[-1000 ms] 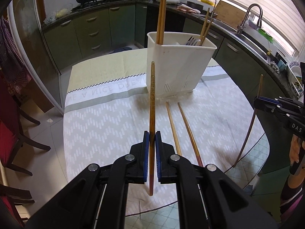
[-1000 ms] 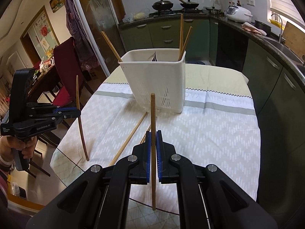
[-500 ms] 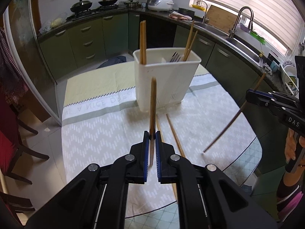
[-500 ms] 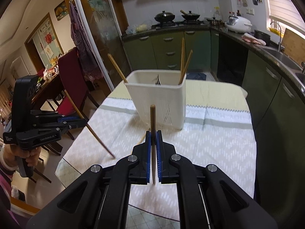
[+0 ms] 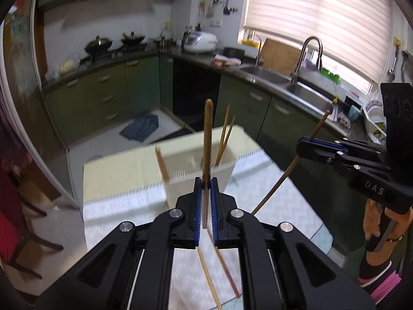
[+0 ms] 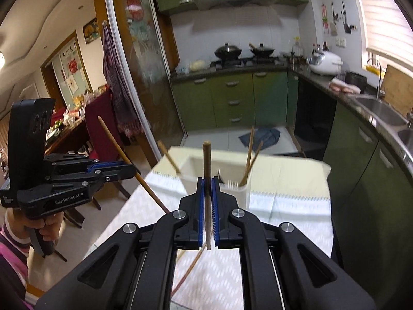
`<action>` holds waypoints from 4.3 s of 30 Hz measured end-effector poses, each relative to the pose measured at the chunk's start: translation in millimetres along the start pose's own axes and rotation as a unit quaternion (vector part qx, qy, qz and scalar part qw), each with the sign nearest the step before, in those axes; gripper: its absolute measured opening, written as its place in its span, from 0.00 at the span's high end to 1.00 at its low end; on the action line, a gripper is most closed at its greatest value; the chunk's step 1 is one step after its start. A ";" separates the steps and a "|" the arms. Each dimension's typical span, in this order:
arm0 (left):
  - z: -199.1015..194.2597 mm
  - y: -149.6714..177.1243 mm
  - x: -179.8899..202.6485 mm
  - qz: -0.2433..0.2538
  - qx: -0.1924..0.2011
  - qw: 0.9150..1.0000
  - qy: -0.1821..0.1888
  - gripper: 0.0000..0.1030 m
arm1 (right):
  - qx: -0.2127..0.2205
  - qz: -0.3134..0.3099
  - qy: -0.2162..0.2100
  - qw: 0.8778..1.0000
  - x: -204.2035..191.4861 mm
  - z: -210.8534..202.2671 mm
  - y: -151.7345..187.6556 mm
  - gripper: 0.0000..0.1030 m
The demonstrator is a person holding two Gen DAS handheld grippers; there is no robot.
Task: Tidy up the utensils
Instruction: 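Lower both chopsticks into the caddy and open both tools, then lower both tools to the table and close each on a chopstick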
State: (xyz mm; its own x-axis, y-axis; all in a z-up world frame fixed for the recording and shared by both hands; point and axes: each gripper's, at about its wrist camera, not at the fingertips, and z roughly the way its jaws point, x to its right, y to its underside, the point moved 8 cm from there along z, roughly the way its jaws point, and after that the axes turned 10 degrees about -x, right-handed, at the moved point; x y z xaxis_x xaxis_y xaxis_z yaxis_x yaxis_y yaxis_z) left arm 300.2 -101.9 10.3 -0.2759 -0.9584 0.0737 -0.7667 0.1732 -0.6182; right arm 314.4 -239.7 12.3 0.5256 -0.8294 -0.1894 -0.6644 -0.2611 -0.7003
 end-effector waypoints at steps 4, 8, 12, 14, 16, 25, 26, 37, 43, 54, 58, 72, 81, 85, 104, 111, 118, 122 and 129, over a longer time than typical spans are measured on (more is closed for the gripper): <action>-15.9 -29.7 5.4 0.001 0.026 1.000 0.002 0.94 | 0.027 -0.005 0.003 1.000 -3.2 -20.2 -27.8 0.94; -28.8 -57.2 1.7 -0.005 0.057 0.998 -0.010 0.94 | 0.056 -0.004 0.010 0.998 -2.4 -36.9 -55.4 0.94; -23.0 -73.8 -6.7 -0.013 0.066 0.997 -0.024 0.94 | 0.071 0.004 0.021 0.997 3.2 -38.2 -83.2 0.94; -14.3 -78.9 -11.8 -0.019 0.064 0.997 -0.027 0.94 | 0.077 0.008 0.025 0.997 7.0 -35.0 -95.7 0.94; -4.1 -81.0 -16.8 -0.023 0.060 0.997 -0.030 0.94 | 0.081 0.011 0.028 0.996 10.6 -28.6 -108.4 0.94; 45.0 -77.4 -33.6 -0.022 0.033 0.998 -0.056 0.94 | 0.055 0.032 0.045 0.997 38.2 40.5 -127.3 0.94; 51.4 -74.2 -33.8 -0.019 0.026 0.998 -0.058 0.94 | 0.045 0.032 0.044 0.997 39.7 49.7 -123.4 0.94; 73.8 -48.5 -37.1 -0.023 -0.004 0.998 -0.058 0.63 | -0.008 0.022 0.055 0.998 45.3 103.2 -88.3 0.89; 62.3 -37.7 -30.1 -0.019 -0.003 0.998 -0.057 0.62 | 0.003 0.023 0.048 0.999 37.7 92.4 -80.7 0.89; 70.1 54.0 -13.3 -0.012 -0.075 0.997 -0.019 0.61 | -0.011 0.012 0.060 0.998 29.6 47.0 25.1 0.75; 109.7 97.3 -13.4 -0.008 -0.143 0.989 -0.033 0.61 | -0.068 0.023 0.061 0.996 40.5 71.0 76.5 0.75; 208.9 154.9 -20.4 -0.050 -0.245 0.965 -0.075 0.67 | -0.120 0.053 0.039 0.991 56.8 104.2 142.9 0.63; 219.8 157.6 -21.8 -0.064 -0.242 0.966 -0.068 0.83 | -0.130 0.058 0.046 0.989 60.4 111.1 133.3 0.63; 219.6 154.1 -26.9 -0.066 -0.245 0.965 -0.058 0.93 | -0.155 0.046 0.047 0.986 50.7 128.1 133.3 0.61; 186.9 179.5 -96.5 -0.106 -0.232 0.964 -0.073 0.94 | -0.288 -0.004 0.082 0.954 -0.1 258.8 157.2 0.61; 189.1 178.6 -95.9 -0.095 -0.232 0.965 -0.079 0.93 | -0.294 -0.002 0.089 0.951 -5.6 267.9 152.3 0.58; 189.0 178.8 -92.2 -0.086 -0.229 0.966 -0.087 0.93 | -0.293 -0.003 0.087 0.952 -0.7 266.7 152.7 0.70; 189.7 177.9 -91.4 -0.082 -0.232 0.965 -0.091 0.93 | -0.293 -0.007 0.085 0.952 4.1 263.4 153.9 0.86; 192.2 174.8 -98.5 -0.085 -0.247 0.960 -0.095 0.79 | -0.303 -0.014 0.083 0.949 5.5 263.7 152.7 0.92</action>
State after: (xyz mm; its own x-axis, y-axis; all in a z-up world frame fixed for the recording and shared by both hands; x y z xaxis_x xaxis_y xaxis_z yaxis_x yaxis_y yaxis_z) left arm 304.8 -20.8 -255.5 -0.0465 -0.9984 -0.0331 -0.9859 0.0512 -0.1595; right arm 356.0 -153.8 -277.2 0.4909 -0.8707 -0.0302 -0.8611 -0.4797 -0.1686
